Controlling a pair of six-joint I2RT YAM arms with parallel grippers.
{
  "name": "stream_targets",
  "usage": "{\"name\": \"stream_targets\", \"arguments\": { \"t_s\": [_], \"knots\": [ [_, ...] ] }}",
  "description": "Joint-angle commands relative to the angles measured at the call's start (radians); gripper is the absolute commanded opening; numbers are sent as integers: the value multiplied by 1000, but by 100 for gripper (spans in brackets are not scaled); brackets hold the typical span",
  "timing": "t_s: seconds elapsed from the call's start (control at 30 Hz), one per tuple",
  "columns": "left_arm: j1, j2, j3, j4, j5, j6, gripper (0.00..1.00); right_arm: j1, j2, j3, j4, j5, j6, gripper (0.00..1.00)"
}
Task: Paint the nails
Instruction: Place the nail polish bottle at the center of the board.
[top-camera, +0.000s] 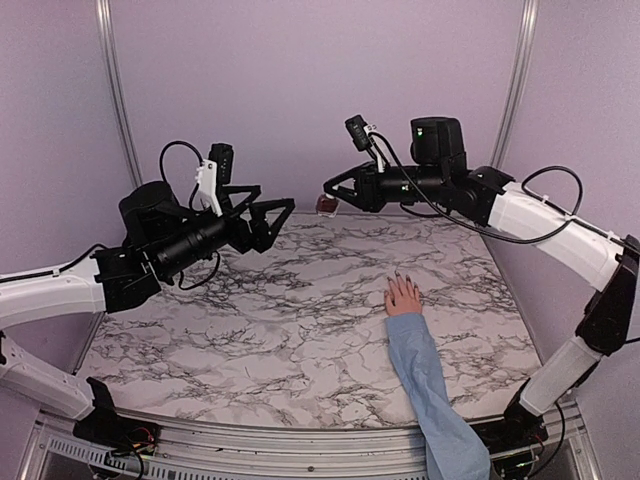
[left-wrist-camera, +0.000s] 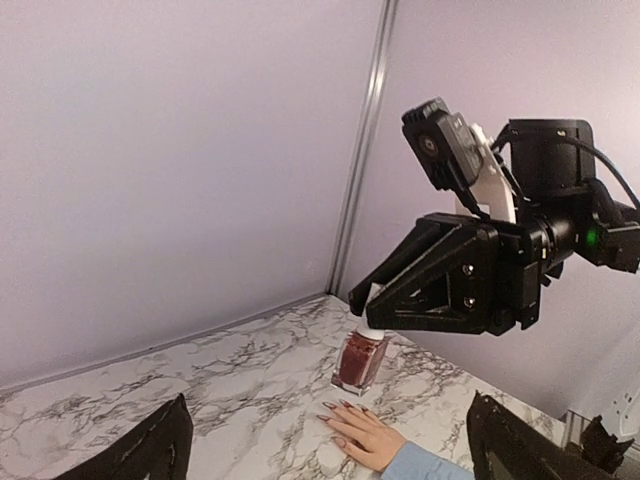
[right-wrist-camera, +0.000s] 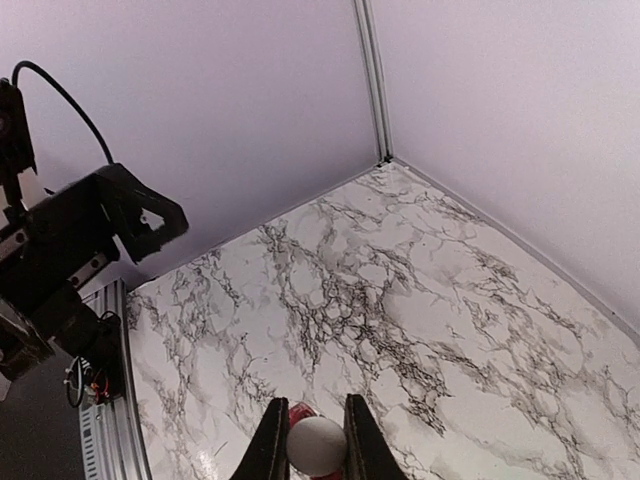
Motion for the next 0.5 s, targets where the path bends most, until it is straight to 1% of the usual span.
{"name": "stream_targets", "arguments": {
  "t_s": [0.0, 0.07, 0.23, 0.33, 0.47],
  "knots": [
    [54, -109, -32, -155, -218, -63, 99, -2, 69, 19, 122, 83, 13, 0],
    [83, -156, -41, -219, -274, -98, 99, 7, 106, 23, 147, 115, 8, 0],
    [148, -212, -15, -434, -414, -178, 99, 49, 194, 16, 227, 229, -17, 0],
    [192, -236, -21, -503, -425, -216, 99, 70, 239, -15, 291, 291, -50, 0],
    [234, -259, -27, -572, -431, -265, 99, 82, 303, -57, 386, 335, -80, 0]
  ]
}}
